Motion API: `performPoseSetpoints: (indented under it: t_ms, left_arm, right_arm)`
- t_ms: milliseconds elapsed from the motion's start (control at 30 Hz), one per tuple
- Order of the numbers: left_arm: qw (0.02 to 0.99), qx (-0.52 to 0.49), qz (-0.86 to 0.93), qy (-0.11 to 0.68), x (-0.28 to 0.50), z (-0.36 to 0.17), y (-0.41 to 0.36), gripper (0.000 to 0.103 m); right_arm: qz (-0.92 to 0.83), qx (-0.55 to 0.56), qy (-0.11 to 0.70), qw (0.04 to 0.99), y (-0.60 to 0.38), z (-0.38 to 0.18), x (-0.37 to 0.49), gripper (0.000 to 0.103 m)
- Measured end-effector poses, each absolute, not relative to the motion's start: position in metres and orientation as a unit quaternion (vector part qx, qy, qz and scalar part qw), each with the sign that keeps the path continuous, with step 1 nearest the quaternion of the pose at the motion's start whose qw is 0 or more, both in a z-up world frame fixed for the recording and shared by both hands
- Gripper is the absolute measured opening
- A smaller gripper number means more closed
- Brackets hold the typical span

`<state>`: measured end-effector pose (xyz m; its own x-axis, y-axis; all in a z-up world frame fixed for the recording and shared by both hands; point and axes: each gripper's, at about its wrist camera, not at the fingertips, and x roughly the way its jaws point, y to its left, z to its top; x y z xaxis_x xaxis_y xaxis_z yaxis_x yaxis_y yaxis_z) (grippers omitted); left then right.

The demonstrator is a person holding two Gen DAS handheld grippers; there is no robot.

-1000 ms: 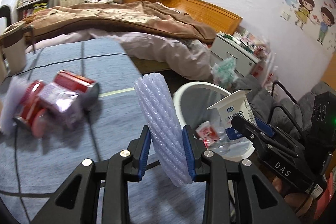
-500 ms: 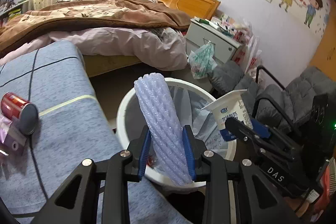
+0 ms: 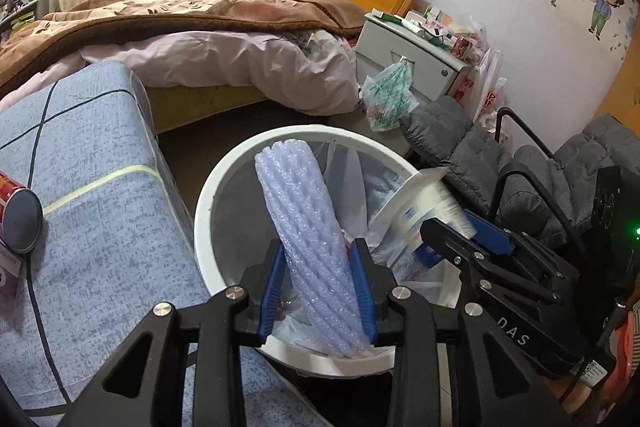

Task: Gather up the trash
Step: 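Carry the foam net and yogurt cup to the wastebasket and release both, then move both open tools back over the cans and cartons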

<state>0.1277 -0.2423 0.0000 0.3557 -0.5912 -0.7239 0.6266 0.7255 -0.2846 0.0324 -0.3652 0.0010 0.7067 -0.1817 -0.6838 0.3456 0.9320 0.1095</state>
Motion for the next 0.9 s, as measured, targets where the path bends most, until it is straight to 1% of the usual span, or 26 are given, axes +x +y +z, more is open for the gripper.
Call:
performPoseSetpoints:
  t_ms: [67,100,133,467,900]
  left_arm:
    - [0.825,0.020,-0.366,0.431,0.127,-0.001,-0.241,0.052]
    - [0.826,0.018,-0.364,0.430,0.128,-0.001,-0.240,0.055]
    - [0.826,0.016,-0.364,0.430,0.128,-0.001,-0.240,0.056]
    - [0.839,0.006,-0.349,0.417,0.123,0.009,-0.216,0.060]
    - [0.874,0.012,-0.299,0.384,0.113,0.026,-0.170,0.060]
  right_arm:
    - [-0.150,0.109,0.356,0.916,-0.365,0.000,0.032,0.055]
    - [-0.149,0.109,0.354,0.917,-0.364,0.001,0.032,0.059]
    - [-0.148,0.110,0.353,0.917,-0.364,0.001,0.032,0.061]
    - [-0.146,0.115,0.339,0.922,-0.353,0.010,0.026,0.061]
    - [-0.124,0.103,0.323,0.933,-0.316,0.026,0.025,0.061]
